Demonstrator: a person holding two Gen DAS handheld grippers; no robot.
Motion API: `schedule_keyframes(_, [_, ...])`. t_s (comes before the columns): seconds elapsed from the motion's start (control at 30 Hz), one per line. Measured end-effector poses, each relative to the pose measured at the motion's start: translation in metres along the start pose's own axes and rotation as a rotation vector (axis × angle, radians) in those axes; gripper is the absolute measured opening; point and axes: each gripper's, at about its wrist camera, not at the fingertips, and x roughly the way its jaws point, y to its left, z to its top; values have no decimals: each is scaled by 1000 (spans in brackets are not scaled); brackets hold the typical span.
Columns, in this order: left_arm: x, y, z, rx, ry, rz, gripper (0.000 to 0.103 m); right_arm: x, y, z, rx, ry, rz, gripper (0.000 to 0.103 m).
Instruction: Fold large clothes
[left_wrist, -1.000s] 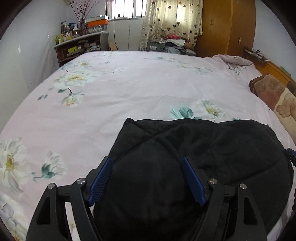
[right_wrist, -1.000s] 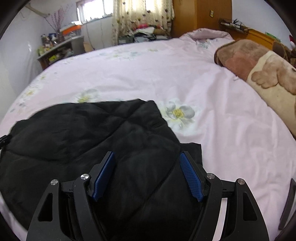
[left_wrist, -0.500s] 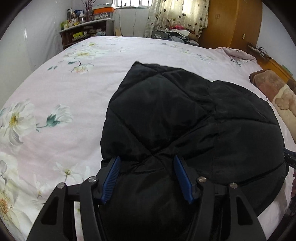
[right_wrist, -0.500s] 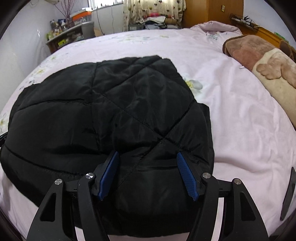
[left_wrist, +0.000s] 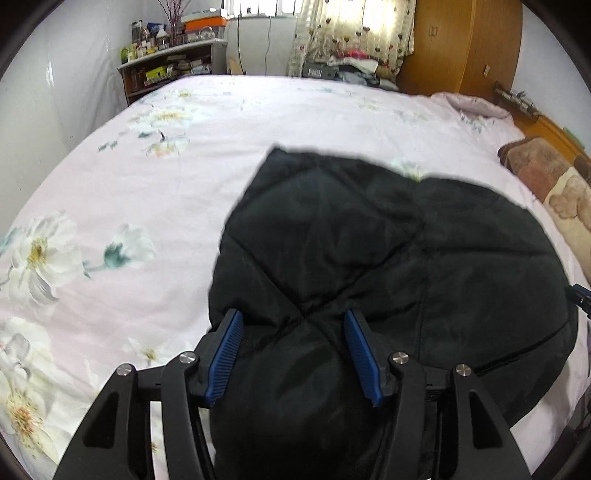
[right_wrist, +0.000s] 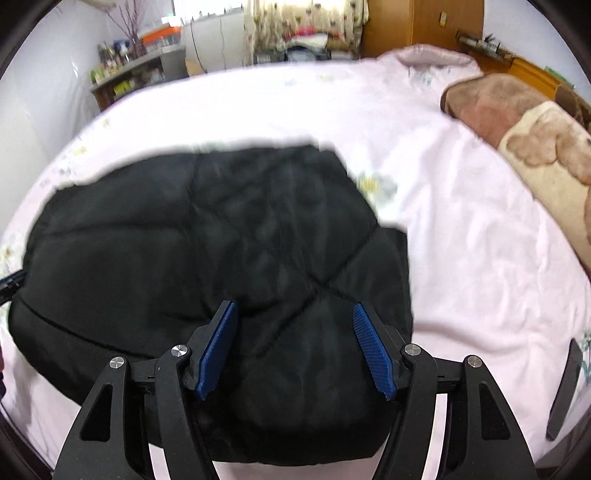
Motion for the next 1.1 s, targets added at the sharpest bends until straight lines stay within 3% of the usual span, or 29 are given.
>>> schedule_keyframes(0.13, [2, 3, 23, 5, -42, 17, 58, -3, 1, 23, 2, -46, 0, 65])
schedule_keyframes(0.2, [17, 6, 33, -13, -24, 1, 57, 15, -2, 32, 19, -21, 0, 63])
schedule_keyframes(0.27, [35, 9, 36, -28, 7, -5, 57, 33, -5, 33, 42, 18, -1, 53])
schedule_keyframes(0.5, [48, 4, 37, 3, 22, -18, 57, 63, -17, 32, 67, 88, -26, 53])
schedule_keyframes(0.67, [30, 10, 61, 36, -38, -36, 55, 31, -13, 53, 63, -3, 11, 48])
schedule_keyframes(0.73, [37, 10, 75, 41, -50, -19, 55, 34, -7, 66, 53, -13, 20, 48])
schedule_keyframes(0.8, [59, 10, 87, 24, -12, -41, 54, 46, -2, 80, 39, -8, 26, 47])
schedule_keyframes(0.93, [99, 10, 88, 36, 76, -30, 54, 89, -2, 91, 18, 82, -16, 35])
schedule_keyframes(1.1, [113, 13, 82, 7, 84, -61, 55, 119, -14, 86, 32, 167, 15, 35])
